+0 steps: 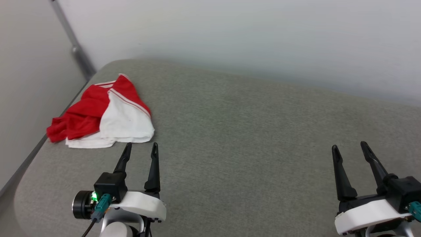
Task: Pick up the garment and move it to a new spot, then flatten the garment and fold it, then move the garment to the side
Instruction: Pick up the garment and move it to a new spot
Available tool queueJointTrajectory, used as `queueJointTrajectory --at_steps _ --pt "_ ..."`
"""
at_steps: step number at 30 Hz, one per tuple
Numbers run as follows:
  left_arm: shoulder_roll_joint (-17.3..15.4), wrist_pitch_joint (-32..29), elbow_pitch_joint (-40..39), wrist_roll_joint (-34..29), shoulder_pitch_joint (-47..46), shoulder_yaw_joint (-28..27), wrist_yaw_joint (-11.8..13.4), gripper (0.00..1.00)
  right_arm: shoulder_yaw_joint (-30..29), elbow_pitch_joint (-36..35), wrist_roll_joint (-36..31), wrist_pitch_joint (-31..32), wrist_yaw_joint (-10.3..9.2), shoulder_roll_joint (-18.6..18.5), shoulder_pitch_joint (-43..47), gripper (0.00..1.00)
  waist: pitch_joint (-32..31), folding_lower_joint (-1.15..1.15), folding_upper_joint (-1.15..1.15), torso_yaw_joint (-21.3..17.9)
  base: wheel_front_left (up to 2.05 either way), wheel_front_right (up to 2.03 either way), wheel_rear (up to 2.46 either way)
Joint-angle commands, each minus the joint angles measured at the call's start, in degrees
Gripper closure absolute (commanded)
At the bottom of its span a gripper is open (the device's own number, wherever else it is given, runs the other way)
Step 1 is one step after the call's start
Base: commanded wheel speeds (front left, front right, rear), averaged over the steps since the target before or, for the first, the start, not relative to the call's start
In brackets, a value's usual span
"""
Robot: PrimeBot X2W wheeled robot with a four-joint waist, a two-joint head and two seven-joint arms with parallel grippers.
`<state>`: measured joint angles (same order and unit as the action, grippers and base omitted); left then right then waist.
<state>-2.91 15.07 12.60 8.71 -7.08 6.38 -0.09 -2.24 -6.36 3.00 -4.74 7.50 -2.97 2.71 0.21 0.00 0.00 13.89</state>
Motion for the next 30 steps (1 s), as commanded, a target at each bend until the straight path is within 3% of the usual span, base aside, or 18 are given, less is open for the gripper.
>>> queueJointTrajectory --at_steps 1,12,30 --pt "0.0 0.2 -0.2 -0.2 0.1 -0.6 0.1 0.0 0.3 -0.4 -0.2 0.1 -0.02 0.2 -0.1 0.0 0.2 0.0 0.0 4.8 0.0 0.0 0.0" --pt "0.1 0.2 -1.1 -0.2 1.5 -4.1 0.0 0.0 2.5 -1.4 -0.4 0.6 -0.03 0.1 -0.4 0.0 0.1 0.0 0.0 15.9 0.0 0.0 0.0" --pt "0.0 0.2 -3.1 0.3 2.0 -6.7 0.9 0.0 4.6 0.0 -0.9 1.0 -0.03 0.1 -3.6 0.0 2.0 0.0 0.0 16.7 0.0 0.0 0.0"
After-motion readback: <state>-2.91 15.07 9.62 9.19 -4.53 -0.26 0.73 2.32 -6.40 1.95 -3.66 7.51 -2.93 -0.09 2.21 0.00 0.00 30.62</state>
